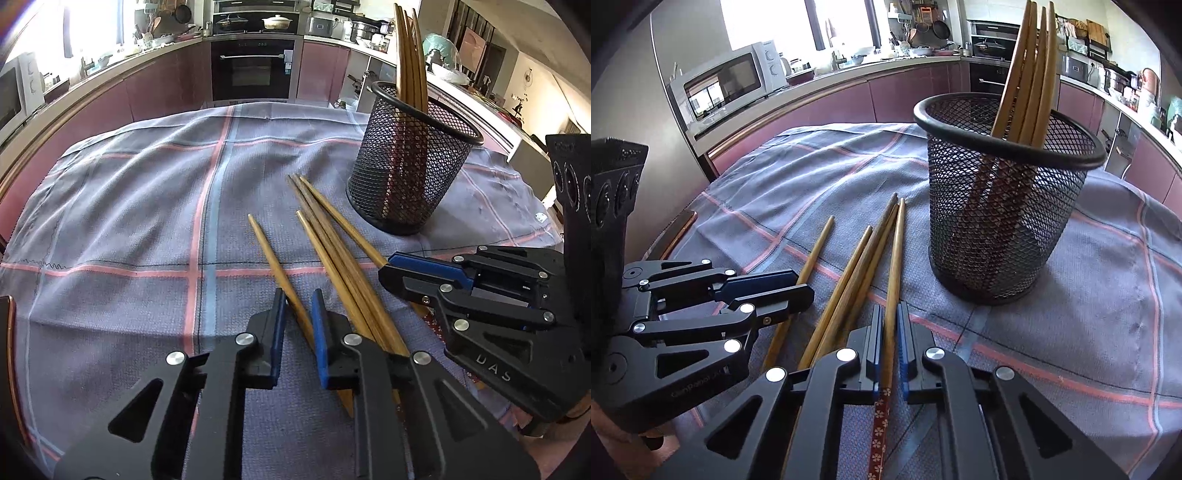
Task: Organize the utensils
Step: 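Lower the open right gripper onto the chopstick pile and close on a chopstick, then lift the wooden chopstick upright with the right gripper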
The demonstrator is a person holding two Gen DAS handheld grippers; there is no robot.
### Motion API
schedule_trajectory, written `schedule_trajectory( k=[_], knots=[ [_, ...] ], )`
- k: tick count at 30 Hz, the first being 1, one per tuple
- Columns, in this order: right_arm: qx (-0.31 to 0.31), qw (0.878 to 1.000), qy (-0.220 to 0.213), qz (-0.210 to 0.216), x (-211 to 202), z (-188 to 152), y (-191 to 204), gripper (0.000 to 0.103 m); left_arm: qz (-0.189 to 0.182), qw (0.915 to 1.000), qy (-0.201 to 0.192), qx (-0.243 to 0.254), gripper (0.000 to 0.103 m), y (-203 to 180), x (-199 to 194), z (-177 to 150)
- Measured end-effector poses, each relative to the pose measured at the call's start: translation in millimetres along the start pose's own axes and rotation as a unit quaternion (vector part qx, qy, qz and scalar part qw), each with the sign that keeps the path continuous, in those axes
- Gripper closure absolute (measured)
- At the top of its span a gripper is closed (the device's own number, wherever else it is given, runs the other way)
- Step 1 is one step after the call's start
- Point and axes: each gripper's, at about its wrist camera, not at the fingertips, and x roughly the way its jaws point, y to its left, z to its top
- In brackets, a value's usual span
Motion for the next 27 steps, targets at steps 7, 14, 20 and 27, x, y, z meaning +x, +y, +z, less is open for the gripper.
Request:
schedule_trajectory(
  k=[7, 14, 20, 27],
  knots=[
    [0.014, 1.0, -0.005, 0.015, -5.5, -1.7, -5.3, 0.098, -0.006, 1.0, 0.002, -0.004, 0.095, -0.9, -1.9, -0.4],
    [0.017, 0.999, -0.014, 0.031, -14.2, -3.4, -6.7, 0.098, -0.008, 1.0, -0.002, -0.005, 0.095, -2.1, -5.5, -0.8],
    [0.021, 0.998, -0.03, 0.05, -28.2, -6.3, -10.5, 0.098, -0.017, 0.9997, -0.011, -0.009, 0.096, -1.3, -15.6, 0.5],
    [0.029, 0.996, -0.051, 0.071, -46.0, -7.8, -14.4, 0.098, -0.03, 0.9992, -0.025, -0.014, 0.096, 0.6, -30.0, 3.5]
  ],
)
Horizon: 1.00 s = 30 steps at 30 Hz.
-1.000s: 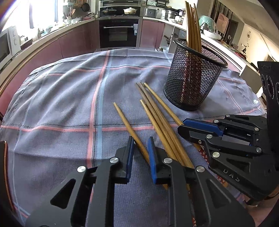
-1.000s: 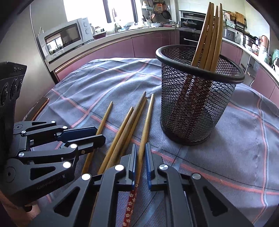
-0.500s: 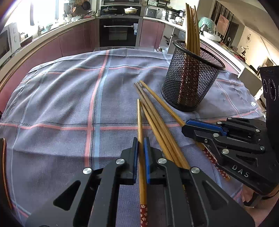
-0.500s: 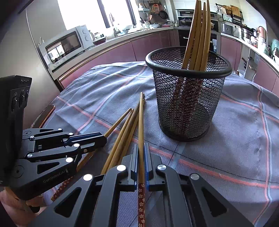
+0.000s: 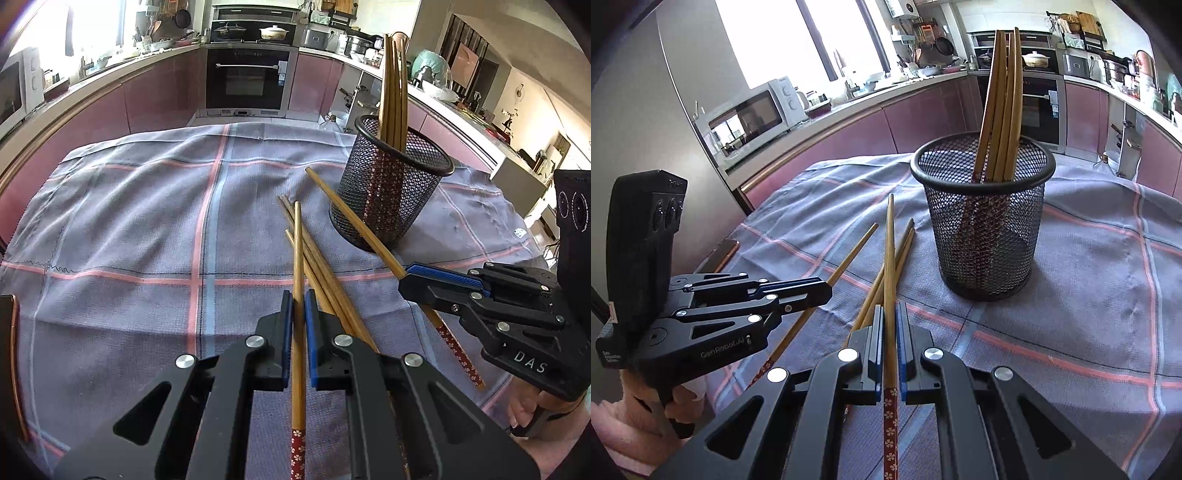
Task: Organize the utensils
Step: 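Lift the wooden chopstick upright with the right gripper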
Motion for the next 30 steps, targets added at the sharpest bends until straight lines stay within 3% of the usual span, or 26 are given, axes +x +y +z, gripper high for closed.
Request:
schedule_trajectory(
  k=[16, 30],
  knots=[
    [0.0, 0.998, -0.031, 0.048, -18.0, 7.2, 8.9, 0.098, -0.049, 0.9981, -0.036, -0.005, 0.096, -3.2, -36.5, 11.8],
    [0.007, 0.996, -0.061, 0.059, -32.5, 9.7, 7.0, 0.098, -0.065, 0.9966, -0.05, -0.006, 0.096, -4.2, -48.3, 20.1]
  ],
)
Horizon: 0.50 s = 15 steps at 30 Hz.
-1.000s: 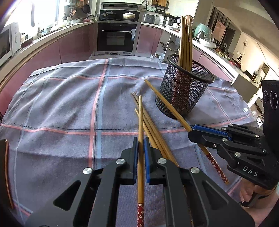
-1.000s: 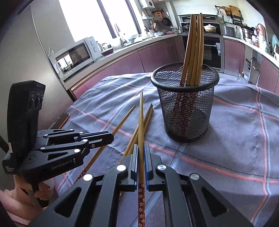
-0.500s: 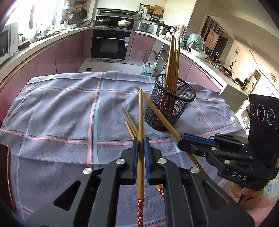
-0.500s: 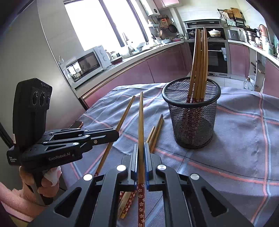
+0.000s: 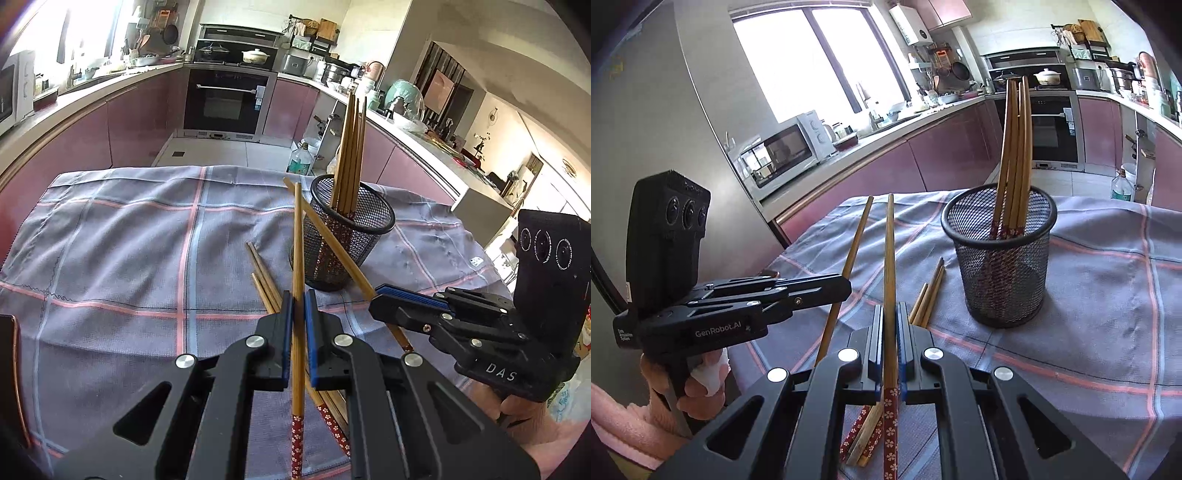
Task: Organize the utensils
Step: 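Lift the wooden chopstick upright with the right gripper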
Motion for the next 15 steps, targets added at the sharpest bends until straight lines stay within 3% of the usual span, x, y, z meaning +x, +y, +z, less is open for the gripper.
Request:
schedule_trajectory(
  k=[15],
  knots=[
    [-0.012, 0.999, -0.003, 0.036, -5.8, -5.9, 3.7, 0.097, -0.019, 0.9998, 0.002, 0.009, 0.096, -8.0, 4.6, 10.3]
  ],
)
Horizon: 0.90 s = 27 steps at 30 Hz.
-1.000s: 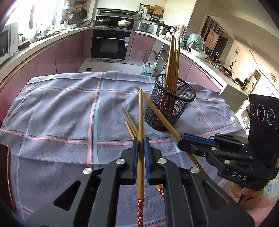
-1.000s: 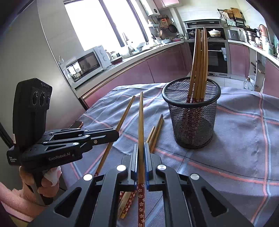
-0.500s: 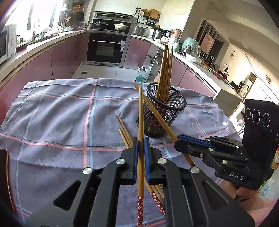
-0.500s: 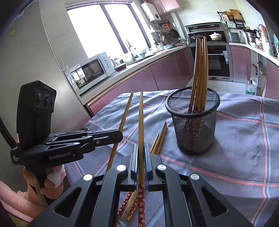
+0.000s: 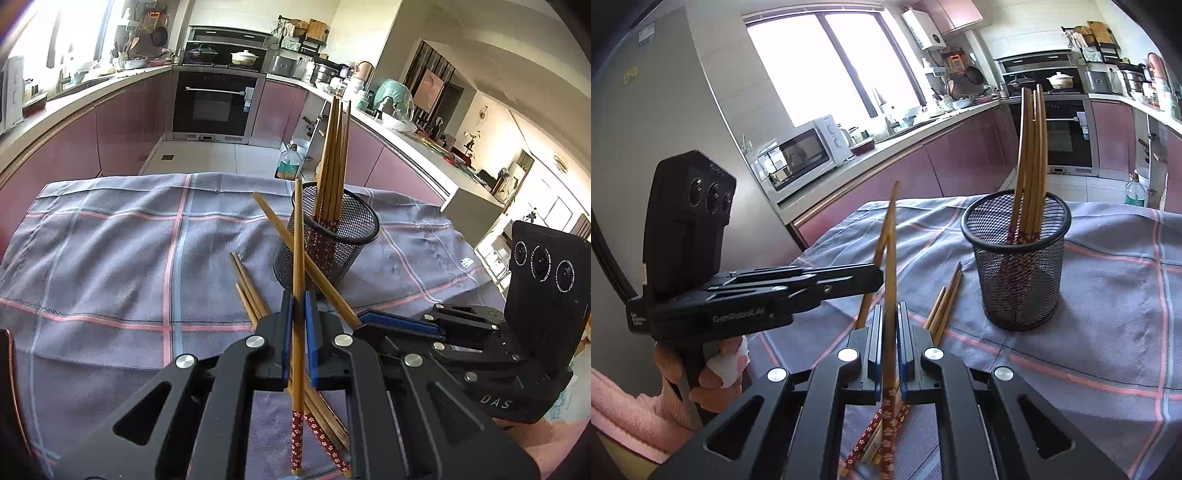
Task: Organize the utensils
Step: 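Lift the wooden chopstick upright with the right gripper, then carry the upright chopstick with the right gripper over the mesh cup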
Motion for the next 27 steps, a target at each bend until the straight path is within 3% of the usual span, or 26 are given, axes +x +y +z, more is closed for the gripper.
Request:
schedule_trajectory(
  k=[7, 17, 27],
  knots=[
    [-0.002, 0.999, 0.034, -0.001, 11.8, -5.9, -2.2, 0.097, -0.01, 0.9998, 0.017, 0.001, 0.096, 0.9, 11.9, -3.5],
    [0.011, 0.991, 0.122, -0.06, 47.2, -16.5, -19.1, 0.094, 0.006, 0.9988, 0.045, -0.021, 0.095, 20.0, 33.8, -15.1],
    [-0.028, 0.983, 0.129, -0.129, 69.9, -9.0, -19.4, 0.088, 0.011, 0.9981, 0.051, -0.031, 0.095, 31.7, 39.7, -20.1]
  ],
)
